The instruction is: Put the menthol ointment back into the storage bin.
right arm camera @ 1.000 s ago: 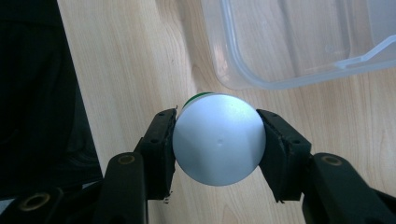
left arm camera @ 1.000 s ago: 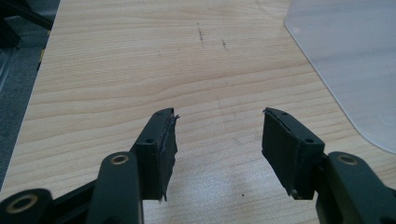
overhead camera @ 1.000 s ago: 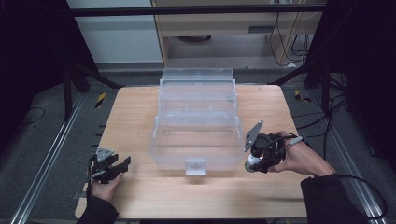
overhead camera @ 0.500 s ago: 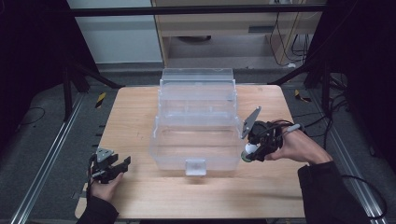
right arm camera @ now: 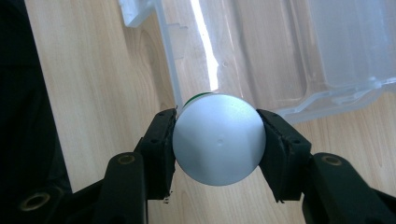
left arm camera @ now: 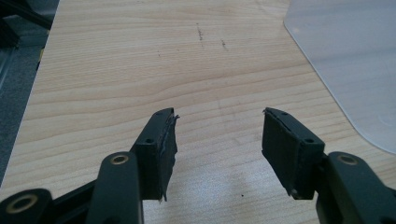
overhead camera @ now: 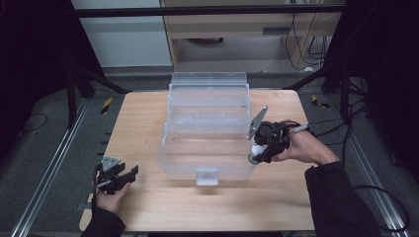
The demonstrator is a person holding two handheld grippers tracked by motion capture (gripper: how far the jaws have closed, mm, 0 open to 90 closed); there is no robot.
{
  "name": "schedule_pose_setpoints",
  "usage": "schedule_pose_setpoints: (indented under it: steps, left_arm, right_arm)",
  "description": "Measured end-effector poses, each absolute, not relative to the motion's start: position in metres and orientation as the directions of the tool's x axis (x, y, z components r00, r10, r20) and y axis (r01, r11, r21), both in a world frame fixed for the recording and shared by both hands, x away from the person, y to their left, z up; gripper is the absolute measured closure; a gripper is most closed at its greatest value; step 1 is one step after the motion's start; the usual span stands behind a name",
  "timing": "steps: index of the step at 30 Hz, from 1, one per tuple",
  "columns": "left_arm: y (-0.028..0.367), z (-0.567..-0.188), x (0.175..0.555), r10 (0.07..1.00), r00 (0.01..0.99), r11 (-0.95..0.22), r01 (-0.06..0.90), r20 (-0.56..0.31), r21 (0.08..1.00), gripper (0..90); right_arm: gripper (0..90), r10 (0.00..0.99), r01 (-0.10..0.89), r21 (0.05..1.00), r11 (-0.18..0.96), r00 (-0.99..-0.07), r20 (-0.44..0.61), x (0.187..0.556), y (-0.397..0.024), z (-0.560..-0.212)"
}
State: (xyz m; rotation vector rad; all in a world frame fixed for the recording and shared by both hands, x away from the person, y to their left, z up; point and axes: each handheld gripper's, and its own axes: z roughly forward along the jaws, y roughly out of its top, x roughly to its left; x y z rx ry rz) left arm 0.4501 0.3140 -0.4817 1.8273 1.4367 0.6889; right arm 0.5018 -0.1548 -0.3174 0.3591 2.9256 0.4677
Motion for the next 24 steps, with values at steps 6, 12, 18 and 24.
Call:
schedule_pose_setpoints:
  steps: [6,12,18,24]
  left_arm:
    - [0.314,-0.482,0.45,0.97,0.241,-0.136,0.597,-0.015,0.791,44.3]
    - [0.314,-0.482,0.45,0.97,0.242,-0.137,0.595,-0.014,0.792,44.3]
    - [0.314,-0.482,0.45,0.97,0.244,-0.138,0.596,-0.014,0.791,44.3]
    - [0.314,-0.482,0.45,0.97,0.244,-0.139,0.596,-0.013,0.791,44.3]
  right_arm:
    - [50.3,0.25,0.202,0.324,0.924,-0.961,-0.114,0.512,-0.146,-0.32]
    - [50.3,0.247,0.205,0.316,0.927,-0.964,-0.099,0.523,-0.138,-0.328]
    - [50.3,0.24,0.199,0.302,0.932,-0.965,-0.105,0.529,-0.131,-0.339]
    - [50.3,0.222,0.181,0.287,0.941,-0.968,-0.116,0.534,-0.127,-0.347]
